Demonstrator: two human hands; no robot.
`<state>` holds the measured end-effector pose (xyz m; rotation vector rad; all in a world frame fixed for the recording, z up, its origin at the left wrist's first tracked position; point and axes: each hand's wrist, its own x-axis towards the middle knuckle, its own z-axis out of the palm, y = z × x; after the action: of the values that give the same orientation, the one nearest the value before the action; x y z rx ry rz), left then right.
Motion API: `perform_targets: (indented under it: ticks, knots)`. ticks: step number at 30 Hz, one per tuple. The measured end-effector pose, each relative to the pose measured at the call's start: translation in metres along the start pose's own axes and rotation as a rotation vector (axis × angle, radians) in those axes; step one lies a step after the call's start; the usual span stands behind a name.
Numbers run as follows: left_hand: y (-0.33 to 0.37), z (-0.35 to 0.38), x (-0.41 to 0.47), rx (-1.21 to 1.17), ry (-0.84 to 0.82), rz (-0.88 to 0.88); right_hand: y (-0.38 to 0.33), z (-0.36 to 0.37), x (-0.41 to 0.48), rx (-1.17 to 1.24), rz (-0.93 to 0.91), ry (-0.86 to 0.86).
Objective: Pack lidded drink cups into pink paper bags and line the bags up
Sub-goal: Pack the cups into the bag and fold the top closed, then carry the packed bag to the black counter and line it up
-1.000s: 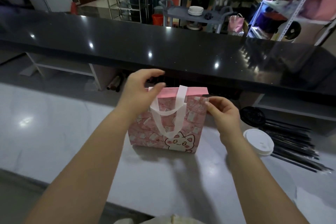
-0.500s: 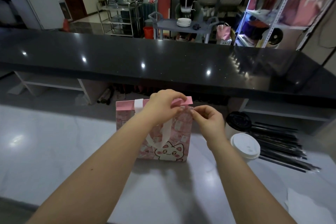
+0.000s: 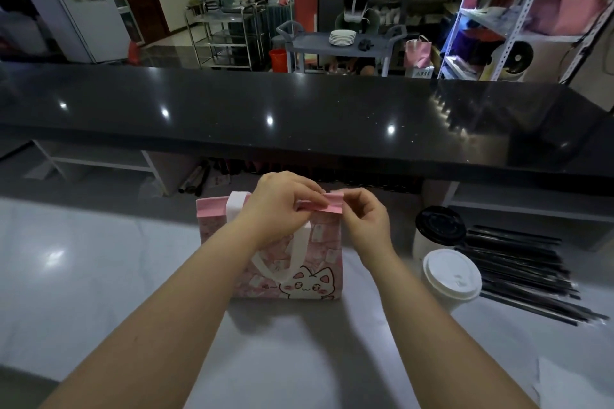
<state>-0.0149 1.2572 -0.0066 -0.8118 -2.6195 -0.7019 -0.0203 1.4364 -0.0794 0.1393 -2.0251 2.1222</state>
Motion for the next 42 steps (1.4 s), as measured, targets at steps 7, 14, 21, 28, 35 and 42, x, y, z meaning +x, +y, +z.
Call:
perform_targets:
  ticks: [7, 14, 21, 28, 35, 42]
  knots:
    - [0.002, 0.014, -0.007, 0.161, 0.043, -0.031, 0.007, 0.005, 0.001, 0.117, 0.075, 0.153]
    - [0.013, 0.031, -0.001, 0.149, 0.191, -0.158, 0.001, -0.01, 0.001, 0.266, 0.12, -0.047]
    - [0.014, 0.023, -0.001, 0.145, 0.192, -0.168, -0.013, 0.003, 0.006, -0.062, 0.037, -0.054]
    - [-0.026, -0.037, -0.05, 0.131, 0.328, -0.275, -0.012, 0.006, 0.01, -0.125, 0.047, 0.004]
    - [-0.07, -0.043, -0.092, -0.093, 0.251, -0.579, -0.02, 0.008, 0.004, -0.24, -0.005, -0.134]
    - [-0.075, -0.031, -0.079, -0.103, 0.331, -0.594, -0.018, 0.017, 0.011, -0.416, -0.099, -0.031]
